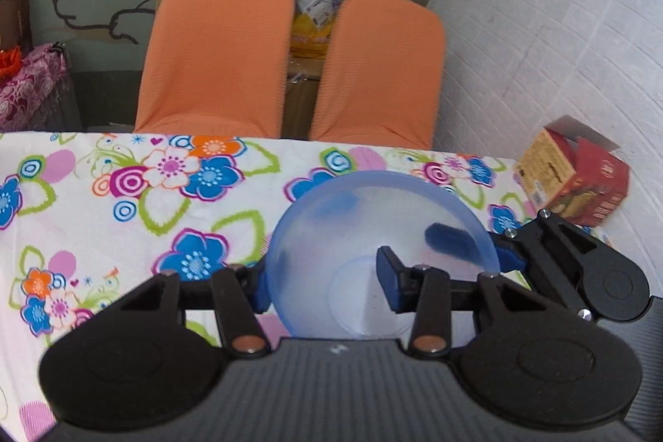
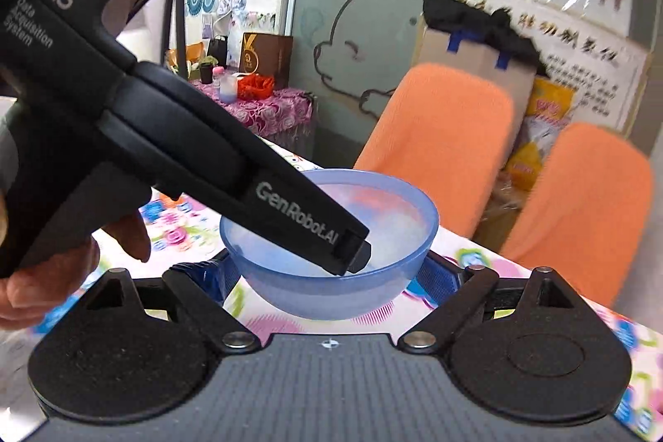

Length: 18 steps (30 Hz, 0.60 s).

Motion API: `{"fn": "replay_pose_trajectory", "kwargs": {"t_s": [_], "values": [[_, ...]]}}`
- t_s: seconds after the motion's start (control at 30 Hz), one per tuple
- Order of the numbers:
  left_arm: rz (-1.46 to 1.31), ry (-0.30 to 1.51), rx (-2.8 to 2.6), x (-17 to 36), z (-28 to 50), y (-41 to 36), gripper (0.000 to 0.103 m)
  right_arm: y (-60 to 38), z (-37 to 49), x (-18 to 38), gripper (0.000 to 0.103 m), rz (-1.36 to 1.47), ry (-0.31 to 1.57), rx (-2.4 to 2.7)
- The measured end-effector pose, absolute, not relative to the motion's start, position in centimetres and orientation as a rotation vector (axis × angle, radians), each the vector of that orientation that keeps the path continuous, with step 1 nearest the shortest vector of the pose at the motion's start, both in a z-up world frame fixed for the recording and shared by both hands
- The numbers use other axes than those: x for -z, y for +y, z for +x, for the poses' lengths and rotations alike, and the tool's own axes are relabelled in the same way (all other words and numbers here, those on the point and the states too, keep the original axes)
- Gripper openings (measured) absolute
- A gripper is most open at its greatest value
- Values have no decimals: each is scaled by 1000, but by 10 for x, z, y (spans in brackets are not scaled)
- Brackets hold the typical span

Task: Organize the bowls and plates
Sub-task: 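Lower the blue bowl into the white bowl and open the left tool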

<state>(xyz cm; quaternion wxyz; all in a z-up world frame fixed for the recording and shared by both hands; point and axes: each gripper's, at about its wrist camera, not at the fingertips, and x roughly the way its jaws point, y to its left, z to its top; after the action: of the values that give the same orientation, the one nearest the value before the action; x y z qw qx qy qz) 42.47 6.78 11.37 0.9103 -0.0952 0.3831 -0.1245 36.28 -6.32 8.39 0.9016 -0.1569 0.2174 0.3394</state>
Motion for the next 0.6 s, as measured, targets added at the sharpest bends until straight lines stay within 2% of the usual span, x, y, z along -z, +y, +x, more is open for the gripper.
{"fn": "replay_pose_trajectory", "kwargs": {"t_s": [0.13, 0.27, 0.6], "values": [[-144, 776, 314, -120, 364, 22, 46, -105, 305, -98, 78, -326, 467, -660], [-107, 800, 394, -104, 313, -24, 49, -146, 255, -90, 80, -292, 523, -600], [-57, 881, 451, -52, 277, -72, 51, -185, 216, -39, 80, -175, 592, -521]]}}
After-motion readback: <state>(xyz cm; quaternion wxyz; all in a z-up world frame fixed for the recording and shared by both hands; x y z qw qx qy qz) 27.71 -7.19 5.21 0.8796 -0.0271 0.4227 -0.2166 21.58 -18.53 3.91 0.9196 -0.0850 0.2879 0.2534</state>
